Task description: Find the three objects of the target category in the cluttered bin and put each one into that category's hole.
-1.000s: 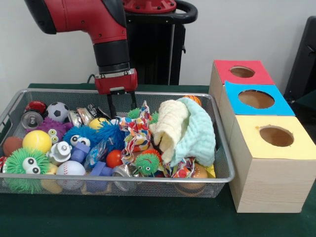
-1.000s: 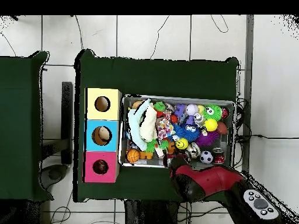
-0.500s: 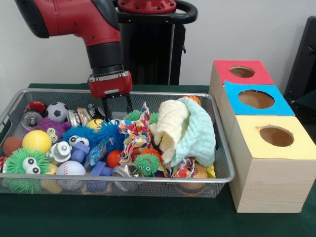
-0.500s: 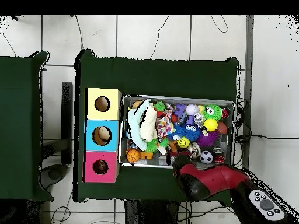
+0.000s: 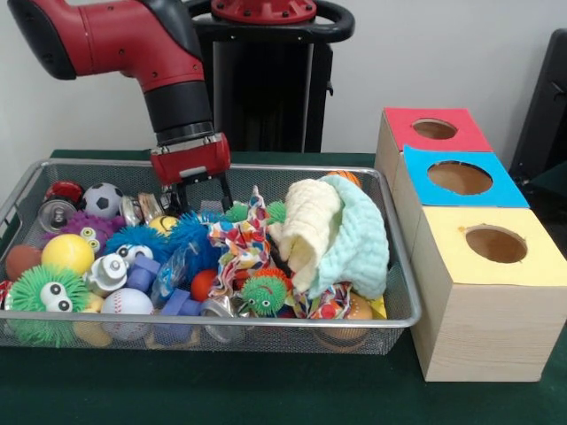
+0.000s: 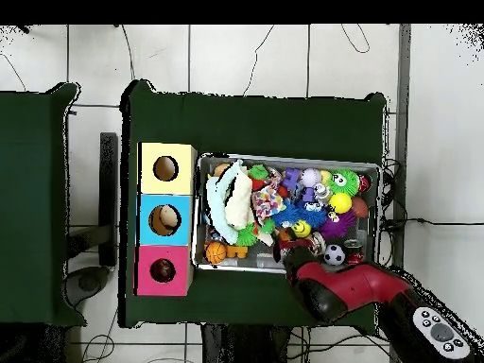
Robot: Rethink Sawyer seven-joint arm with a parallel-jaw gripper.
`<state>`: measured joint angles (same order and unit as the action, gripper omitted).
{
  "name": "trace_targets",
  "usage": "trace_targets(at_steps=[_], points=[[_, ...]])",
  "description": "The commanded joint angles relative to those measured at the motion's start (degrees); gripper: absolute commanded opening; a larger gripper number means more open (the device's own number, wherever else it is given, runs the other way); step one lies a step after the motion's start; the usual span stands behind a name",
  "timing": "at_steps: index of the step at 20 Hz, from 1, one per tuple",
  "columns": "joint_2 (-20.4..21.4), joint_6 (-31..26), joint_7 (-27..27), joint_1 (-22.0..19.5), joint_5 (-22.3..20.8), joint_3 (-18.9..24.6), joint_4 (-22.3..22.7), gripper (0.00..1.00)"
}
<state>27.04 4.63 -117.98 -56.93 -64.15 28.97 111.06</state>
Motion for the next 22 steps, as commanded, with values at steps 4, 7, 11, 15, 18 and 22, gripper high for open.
trace_targets(at_steps=[4,7,11,15,18,22], points=[[-1.8,-5.82,5.69,-0.89,-7.52,7.55,-12.88,1.0],[-0.58,-6.04,5.4,-1.33,-7.98,8.28,-12.64,1.0],[0.86,-7.99,6.76,-3.27,-8.17,10.94,-11.51,1.0],[1.07,-12.12,11.7,-7.32,-6.93,15.84,-10.76,1.0],[0.76,-15.6,16.55,-10.29,-5.25,19.24,-10.34,1.0],[0.01,-19.87,22.75,-13.73,-3.2,23.29,-10.19,1.0]])
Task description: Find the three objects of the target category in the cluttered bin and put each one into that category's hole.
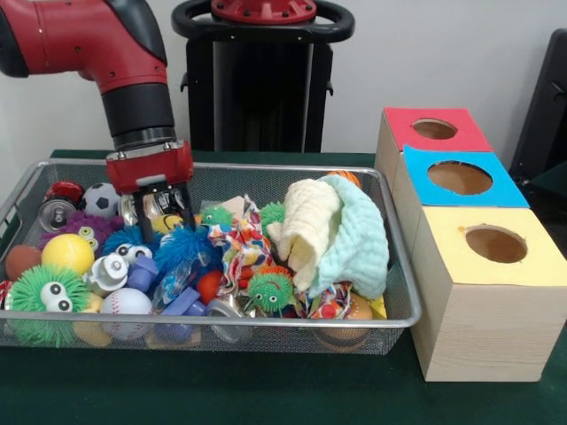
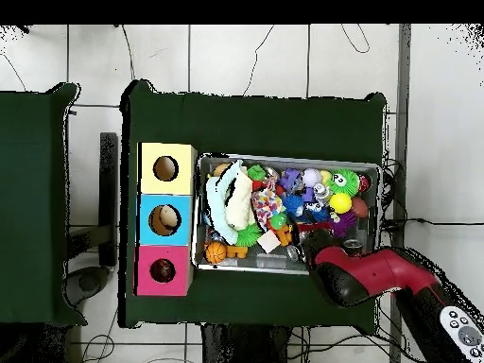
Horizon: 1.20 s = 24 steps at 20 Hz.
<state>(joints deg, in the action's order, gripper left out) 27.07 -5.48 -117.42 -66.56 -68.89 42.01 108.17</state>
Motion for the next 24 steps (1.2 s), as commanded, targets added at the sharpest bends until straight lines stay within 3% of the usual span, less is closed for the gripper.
trace_targets(at_steps=[1,14,17,24], points=[[-0.25,-10.59,23.23,-4.67,1.93,10.95,-7.34,1.0],[-1.83,-12.45,26.74,-5.37,1.2,11.71,-8.66,1.0],[-2.29,-11.62,24.62,-4.64,0.96,10.75,-8.47,1.0],[-1.58,-9.76,12.11,2.61,-1.45,1.88,-6.95,1.0]])
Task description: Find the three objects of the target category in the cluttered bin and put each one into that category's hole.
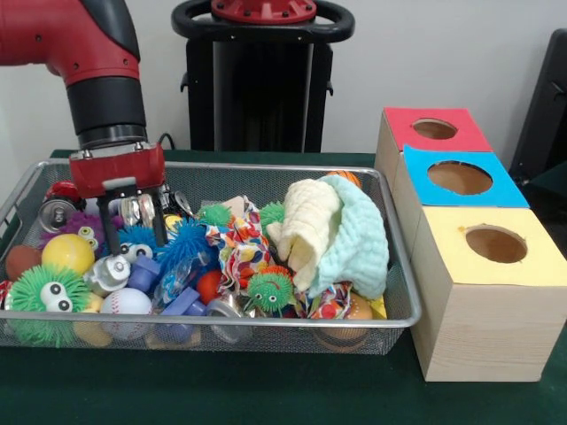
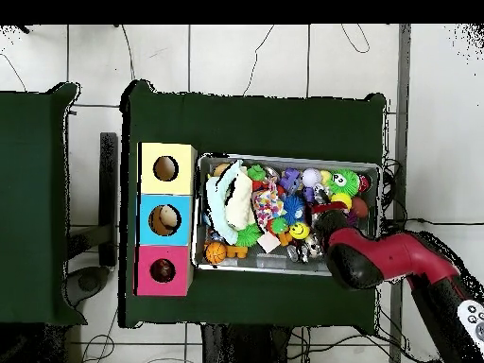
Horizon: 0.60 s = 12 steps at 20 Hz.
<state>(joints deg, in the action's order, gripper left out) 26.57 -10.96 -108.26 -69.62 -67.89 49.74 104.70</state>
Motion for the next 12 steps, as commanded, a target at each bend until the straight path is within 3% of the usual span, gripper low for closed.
trace_targets(at_steps=[1,6,10,12], points=[[-1.13,-3.89,1.62,6.65,-2.73,-7.02,-3.3,1.0],[0.96,5.52,-11.31,17.27,-7.0,-18.96,-6.23,1.0],[3.93,8.75,-10.92,19.5,-4.09,-23.07,-8.27,1.0],[4.2,9.61,-8.57,19.02,-2.79,-23.07,-8.58,1.0]])
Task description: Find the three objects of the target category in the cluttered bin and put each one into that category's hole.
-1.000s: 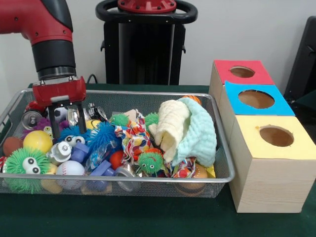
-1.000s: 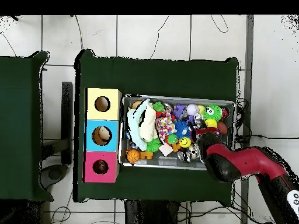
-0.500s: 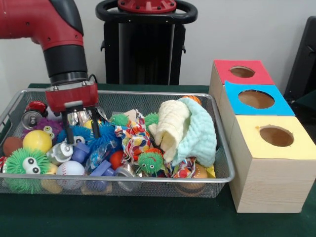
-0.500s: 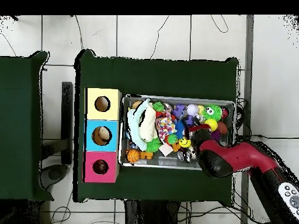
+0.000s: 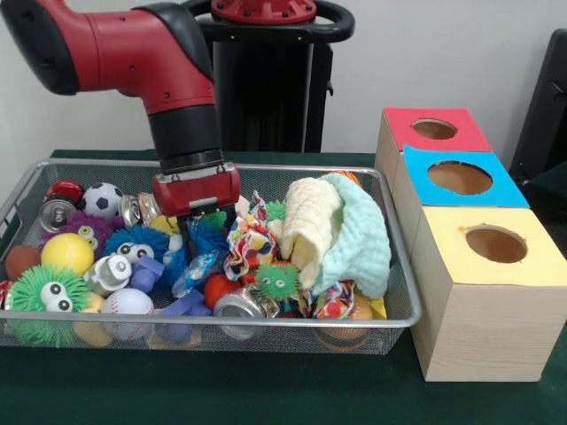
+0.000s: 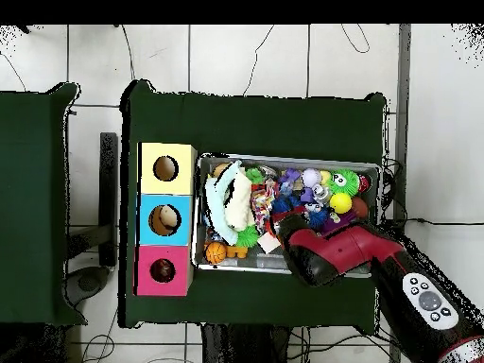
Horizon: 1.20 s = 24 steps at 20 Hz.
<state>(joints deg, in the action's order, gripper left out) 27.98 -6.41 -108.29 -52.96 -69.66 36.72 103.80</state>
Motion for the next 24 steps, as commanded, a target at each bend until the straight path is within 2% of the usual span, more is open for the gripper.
trace_targets(at_steps=[1,5,11,14,20,24], points=[[2.7,5.07,-7.2,1.87,-0.29,-9.64,-7.66,1.0],[2.97,4.23,-3.56,-0.63,0.29,-7.05,-7.44,1.0],[3.41,-0.78,2.63,-5.88,1.93,-0.83,-5.16,1.0],[3.79,-4.03,5.95,-8.36,4.11,1.89,-3.65,1.0],[4.63,-8.85,10.7,-10.53,8.09,5.46,-2.98,1.0],[4.73,-9.01,10.22,-10.14,8.1,5.63,-3.67,1.0]])
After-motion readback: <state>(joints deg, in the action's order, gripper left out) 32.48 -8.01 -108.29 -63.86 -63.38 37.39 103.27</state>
